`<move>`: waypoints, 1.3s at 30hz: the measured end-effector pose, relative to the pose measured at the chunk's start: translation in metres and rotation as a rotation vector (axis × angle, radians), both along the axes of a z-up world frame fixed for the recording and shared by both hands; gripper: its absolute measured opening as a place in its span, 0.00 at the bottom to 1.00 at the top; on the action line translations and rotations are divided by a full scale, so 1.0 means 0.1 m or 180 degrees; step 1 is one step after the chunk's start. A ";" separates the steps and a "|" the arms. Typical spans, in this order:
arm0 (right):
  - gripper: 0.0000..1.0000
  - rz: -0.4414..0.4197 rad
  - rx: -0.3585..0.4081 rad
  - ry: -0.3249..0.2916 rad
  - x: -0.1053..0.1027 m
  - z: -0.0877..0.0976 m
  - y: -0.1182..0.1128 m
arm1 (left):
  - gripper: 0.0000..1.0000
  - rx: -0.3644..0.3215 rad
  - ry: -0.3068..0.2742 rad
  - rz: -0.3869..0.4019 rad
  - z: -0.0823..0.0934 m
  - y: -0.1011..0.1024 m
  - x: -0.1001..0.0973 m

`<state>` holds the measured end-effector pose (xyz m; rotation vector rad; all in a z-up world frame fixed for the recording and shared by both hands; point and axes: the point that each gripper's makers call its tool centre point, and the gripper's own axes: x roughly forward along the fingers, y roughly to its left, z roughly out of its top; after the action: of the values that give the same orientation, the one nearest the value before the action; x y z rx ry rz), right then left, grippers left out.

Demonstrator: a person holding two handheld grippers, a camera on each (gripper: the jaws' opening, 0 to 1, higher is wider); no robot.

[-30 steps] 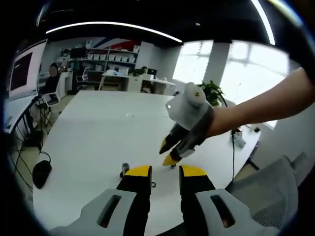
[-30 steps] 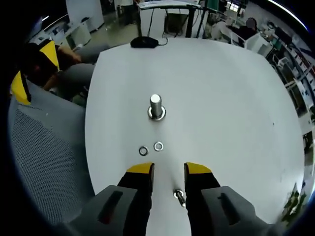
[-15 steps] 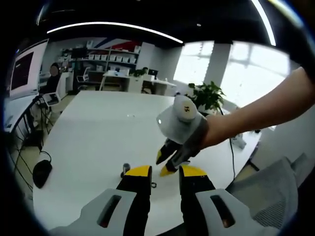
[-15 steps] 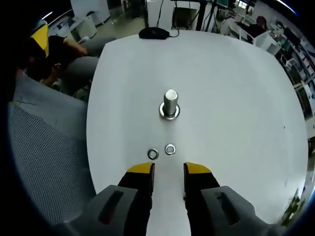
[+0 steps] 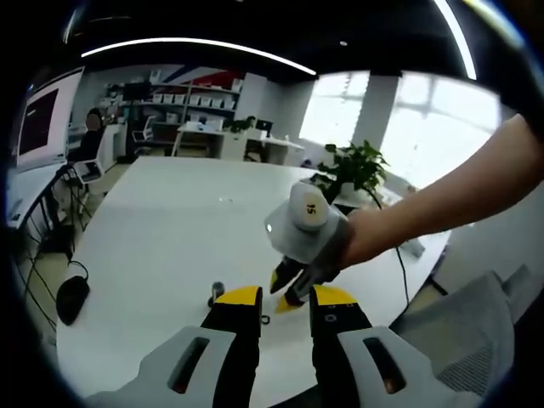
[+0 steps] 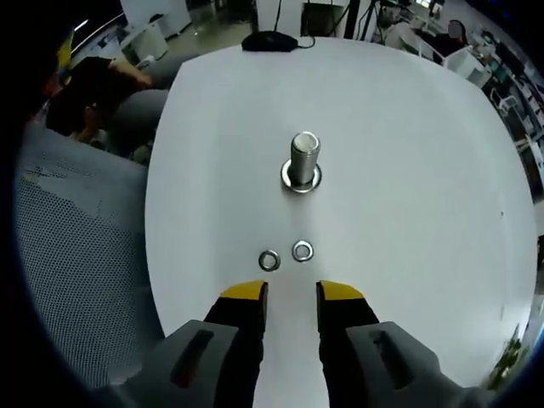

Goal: Place the washer onto the threaded stud by aligning its center hole with the stud, sliding it down to the base, and recovering from edge contact or off-axis alignment until the washer reaches the visible bottom stop.

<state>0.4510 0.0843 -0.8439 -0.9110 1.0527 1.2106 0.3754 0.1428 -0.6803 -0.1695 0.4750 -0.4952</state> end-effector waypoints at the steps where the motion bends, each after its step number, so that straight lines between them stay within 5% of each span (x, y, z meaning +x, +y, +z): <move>1: 0.25 -0.0013 -0.0003 0.0013 -0.01 -0.01 0.00 | 0.20 0.0000 0.0000 -0.0001 0.00 0.00 0.00; 25: 0.25 0.0054 -0.0043 0.0137 -0.14 -0.24 0.12 | 0.20 -0.0021 0.0017 0.0018 -0.01 0.01 0.00; 39: 0.16 0.0519 -0.0035 -0.0054 -0.22 -0.25 0.23 | 0.20 -0.0033 0.0028 0.0062 -0.01 0.05 0.01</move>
<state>0.4289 0.1069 -0.8692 -1.0299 0.9873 1.3304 0.3763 0.1478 -0.6818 -0.1863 0.4791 -0.4780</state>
